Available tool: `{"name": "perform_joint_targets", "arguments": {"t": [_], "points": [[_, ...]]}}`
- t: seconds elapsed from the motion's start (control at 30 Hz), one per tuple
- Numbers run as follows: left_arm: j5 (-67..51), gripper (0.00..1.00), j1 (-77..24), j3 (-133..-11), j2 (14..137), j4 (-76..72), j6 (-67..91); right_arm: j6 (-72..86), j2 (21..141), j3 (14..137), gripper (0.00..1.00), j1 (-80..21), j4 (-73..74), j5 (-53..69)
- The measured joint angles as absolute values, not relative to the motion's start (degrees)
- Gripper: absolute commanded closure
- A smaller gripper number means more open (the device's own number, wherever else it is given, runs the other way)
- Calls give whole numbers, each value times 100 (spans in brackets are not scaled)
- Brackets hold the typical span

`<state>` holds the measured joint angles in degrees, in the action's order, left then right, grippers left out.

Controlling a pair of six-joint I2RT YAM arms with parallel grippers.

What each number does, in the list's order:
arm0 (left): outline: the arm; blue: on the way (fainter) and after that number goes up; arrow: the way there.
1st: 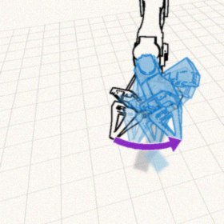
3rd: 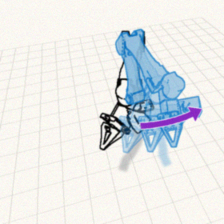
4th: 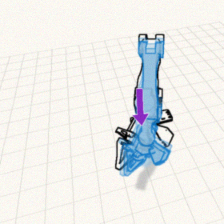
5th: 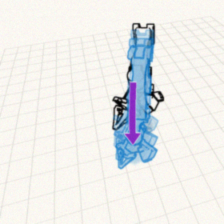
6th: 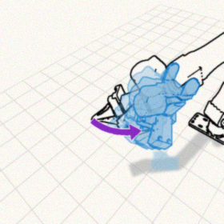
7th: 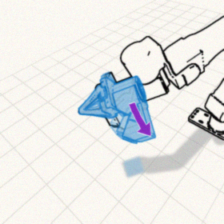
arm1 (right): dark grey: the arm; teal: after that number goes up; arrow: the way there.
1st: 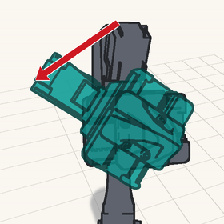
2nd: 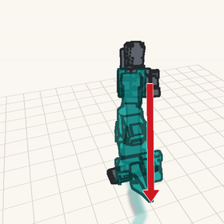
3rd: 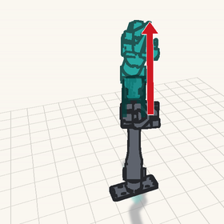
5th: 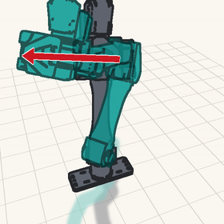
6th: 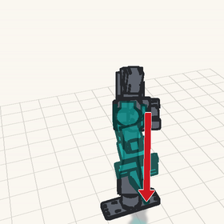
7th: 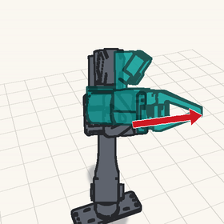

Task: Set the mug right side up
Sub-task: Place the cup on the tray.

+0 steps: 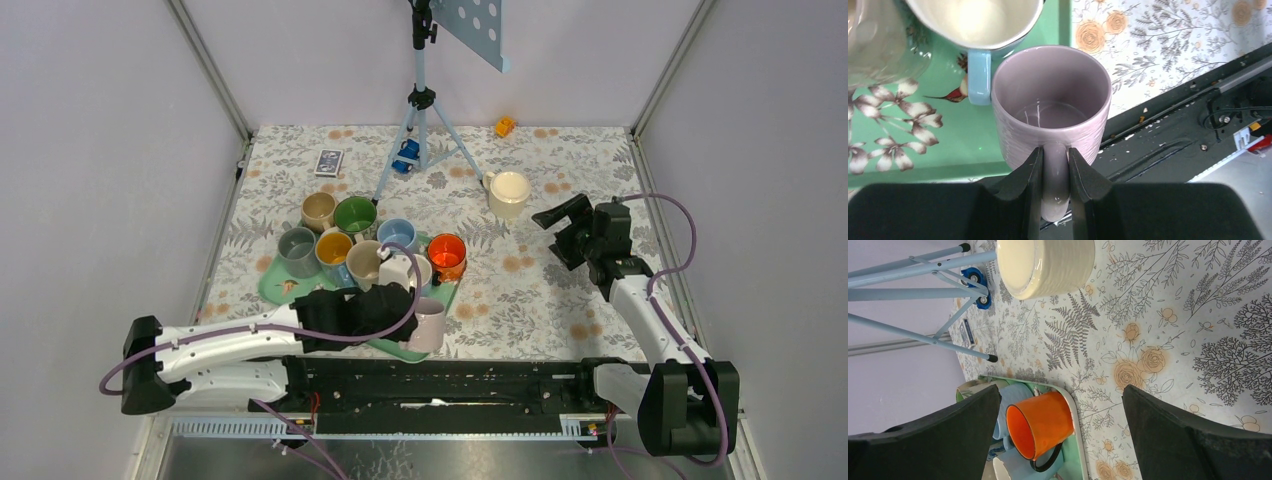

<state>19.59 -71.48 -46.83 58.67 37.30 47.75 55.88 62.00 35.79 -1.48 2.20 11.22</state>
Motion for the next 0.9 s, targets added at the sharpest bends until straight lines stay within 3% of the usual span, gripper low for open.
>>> {"name": "perform_joint_targets", "arguments": {"t": [0.9], "points": [[2469, 100, -8202, -3879, 5837, 4189, 5881, 5592, 6215, 3310, 0, -163, -93, 1308]]}}
